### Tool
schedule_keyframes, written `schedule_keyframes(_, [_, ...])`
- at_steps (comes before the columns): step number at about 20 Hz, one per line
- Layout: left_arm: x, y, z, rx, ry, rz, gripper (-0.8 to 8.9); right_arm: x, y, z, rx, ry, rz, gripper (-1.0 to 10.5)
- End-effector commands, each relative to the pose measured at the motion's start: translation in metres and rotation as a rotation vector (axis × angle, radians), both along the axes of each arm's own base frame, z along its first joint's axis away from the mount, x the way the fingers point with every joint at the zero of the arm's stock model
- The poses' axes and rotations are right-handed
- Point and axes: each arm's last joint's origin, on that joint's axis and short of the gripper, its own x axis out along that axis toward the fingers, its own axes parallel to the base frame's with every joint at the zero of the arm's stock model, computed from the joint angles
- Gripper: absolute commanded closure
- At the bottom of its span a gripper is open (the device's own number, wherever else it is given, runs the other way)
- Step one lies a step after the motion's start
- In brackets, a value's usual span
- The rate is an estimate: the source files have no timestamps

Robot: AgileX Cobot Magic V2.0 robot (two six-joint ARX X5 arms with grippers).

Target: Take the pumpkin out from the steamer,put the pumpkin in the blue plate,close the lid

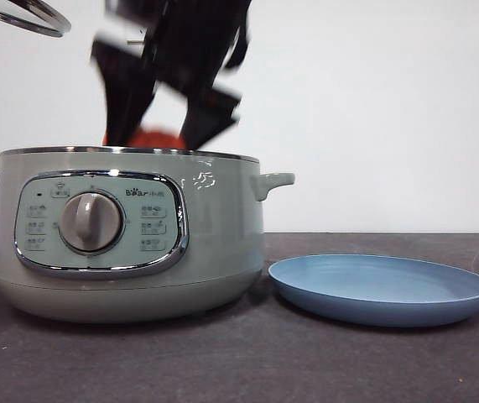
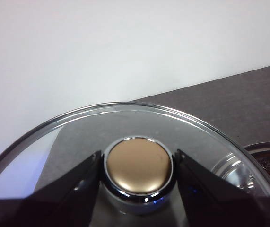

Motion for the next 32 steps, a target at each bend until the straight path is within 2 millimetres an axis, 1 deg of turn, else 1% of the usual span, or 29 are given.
schedule_keyframes(1, [-0.002,0.001,0.009,-0.017,-0.066,-0.002,8.22,-0.009,-0.027,0.03,-0.019,-0.003,-0.057,9.6])
schedule_keyframes(3, [-0.001,0.0,0.012,-0.036,-0.094,-0.026,8.22,-0.011,-0.065,0.05,-0.12,-0.014,-0.225,9.6])
schedule_keyframes(5, [-0.001,-0.001,0.015,-0.051,-0.117,-0.05,8.22,-0.011,-0.101,0.056,-0.187,-0.002,-0.403,9.6])
schedule_keyframes(7, [-0.001,-0.001,0.015,-0.059,-0.122,-0.075,8.22,-0.016,-0.13,0.047,-0.217,-0.014,-0.532,9.6])
schedule_keyframes(9, [-0.001,-0.001,0.016,-0.062,-0.13,-0.076,8.22,-0.025,-0.149,0.033,-0.187,-0.022,-0.583,9.6])
schedule_keyframes(11, [-0.001,-0.002,0.017,-0.067,-0.135,-0.094,8.22,-0.037,-0.164,0.015,-0.147,-0.038,-0.623,9.6])
schedule_keyframes(13, [-0.001,-0.003,0.017,-0.077,-0.139,-0.135,8.22,-0.047,-0.17,-0.002,-0.104,-0.064,-0.637,9.6])
schedule_keyframes(16, [-0.001,-0.004,0.018,-0.083,-0.146,-0.152,8.22,-0.051,-0.172,-0.031,-0.088,-0.06,-0.646,9.6])
schedule_keyframes(17, [-0.001,-0.004,0.018,-0.082,-0.145,-0.152,8.22,-0.049,-0.171,-0.044,-0.09,-0.056,-0.646,9.5])
schedule_keyframes(19, [-0.001,-0.004,0.018,-0.082,-0.144,-0.152,8.22,-0.046,-0.169,-0.063,-0.101,-0.048,-0.645,9.5])
schedule_keyframes(23, [-0.001,-0.004,0.018,-0.082,-0.145,-0.152,8.22,-0.034,-0.161,-0.09,-0.099,0.038,-0.603,9.4])
schedule_keyframes(24, [-0.001,-0.004,0.018,-0.082,-0.145,-0.152,8.22,-0.032,-0.159,-0.097,-0.108,0.056,-0.598,9.1])
schedule_keyframes(27, [-0.001,-0.004,0.018,-0.082,-0.144,-0.152,8.22,-0.027,-0.157,-0.116,-0.155,0.097,-0.601,7.4])
schedule_keyframes(30, [-0.001,-0.004,0.017,-0.079,-0.135,-0.153,8.22,-0.024,-0.159,-0.121,-0.169,0.108,-0.615,6.2])
schedule_keyframes(32, [-0.001,-0.004,0.016,-0.075,-0.127,-0.153,8.22,-0.024,-0.159,-0.12,-0.171,0.106,-0.62,4.9])
